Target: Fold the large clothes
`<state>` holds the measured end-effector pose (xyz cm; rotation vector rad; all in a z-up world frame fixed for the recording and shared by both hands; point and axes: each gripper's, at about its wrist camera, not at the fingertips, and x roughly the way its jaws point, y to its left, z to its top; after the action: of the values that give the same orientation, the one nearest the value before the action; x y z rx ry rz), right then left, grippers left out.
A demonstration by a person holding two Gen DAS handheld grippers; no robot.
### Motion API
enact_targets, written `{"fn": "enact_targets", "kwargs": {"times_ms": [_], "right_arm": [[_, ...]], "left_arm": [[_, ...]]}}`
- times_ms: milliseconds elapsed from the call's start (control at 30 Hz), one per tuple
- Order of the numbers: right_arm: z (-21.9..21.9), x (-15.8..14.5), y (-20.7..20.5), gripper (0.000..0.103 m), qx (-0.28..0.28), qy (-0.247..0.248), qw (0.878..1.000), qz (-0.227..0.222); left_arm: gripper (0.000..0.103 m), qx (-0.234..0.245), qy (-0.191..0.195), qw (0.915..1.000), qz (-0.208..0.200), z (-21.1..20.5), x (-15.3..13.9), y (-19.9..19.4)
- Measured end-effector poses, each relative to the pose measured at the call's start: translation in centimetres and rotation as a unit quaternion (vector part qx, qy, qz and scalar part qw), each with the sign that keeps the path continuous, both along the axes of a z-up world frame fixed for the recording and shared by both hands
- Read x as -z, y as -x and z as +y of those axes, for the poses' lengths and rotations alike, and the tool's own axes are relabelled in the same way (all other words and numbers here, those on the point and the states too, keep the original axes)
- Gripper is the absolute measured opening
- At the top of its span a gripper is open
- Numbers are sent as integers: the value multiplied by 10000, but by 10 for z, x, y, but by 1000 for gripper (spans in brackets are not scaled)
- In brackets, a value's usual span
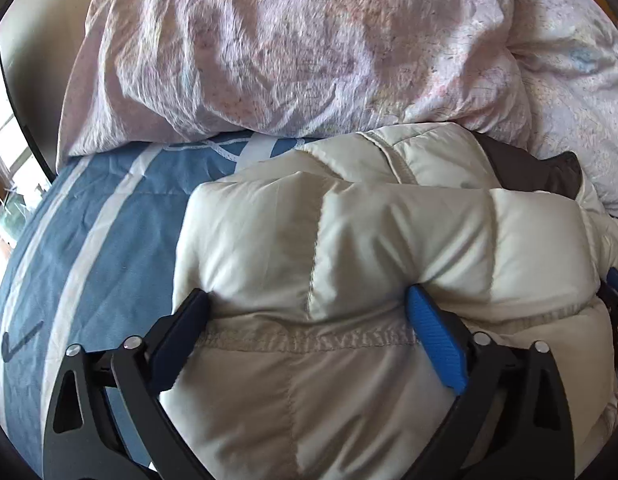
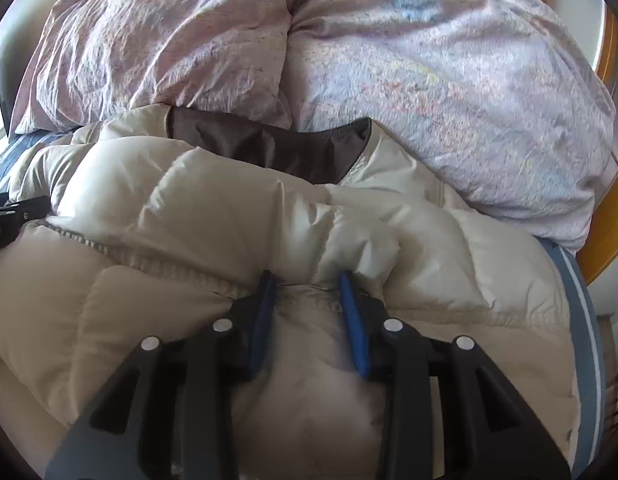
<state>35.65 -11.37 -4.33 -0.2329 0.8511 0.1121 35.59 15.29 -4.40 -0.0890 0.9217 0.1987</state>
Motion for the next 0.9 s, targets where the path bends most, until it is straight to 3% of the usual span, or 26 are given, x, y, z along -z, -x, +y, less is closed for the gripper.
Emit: {"fn": "enact_targets", "kwargs": {"times_ms": [133, 233, 333, 467, 567, 700, 800, 900], "right_arm": [[-10, -32, 28, 36, -185, -780, 9967, -88], [2, -36, 41, 37, -434, -651, 9969, -78], [19, -4, 38, 38, -491, -10, 9983, 324], [30, 8, 43, 38, -538, 411, 9976, 156], [18, -5, 38, 38, -462, -43, 9985, 305], [-9, -27, 27, 42, -43, -639, 9979, -20], [-10, -5, 2, 42, 115, -472, 9973, 548], [-2, 10, -4, 42, 82, -270, 9983, 501]], "left_arm": [[92, 295, 249, 9985, -398, -4, -27, 37], [92, 563, 341, 9966, -486, -14, -33, 52], [92, 736, 203, 9968, -246, -28, -22, 50], [93, 749, -16, 9972, -82, -34, 0, 43], [92, 705, 99, 9974, -127, -31, -9, 47], [92, 527, 418, 9973, -293, -11, -21, 57], [92, 425, 418, 9980, -233, -4, -19, 55], [92, 458, 183, 9987, -156, -11, -10, 51]]}}
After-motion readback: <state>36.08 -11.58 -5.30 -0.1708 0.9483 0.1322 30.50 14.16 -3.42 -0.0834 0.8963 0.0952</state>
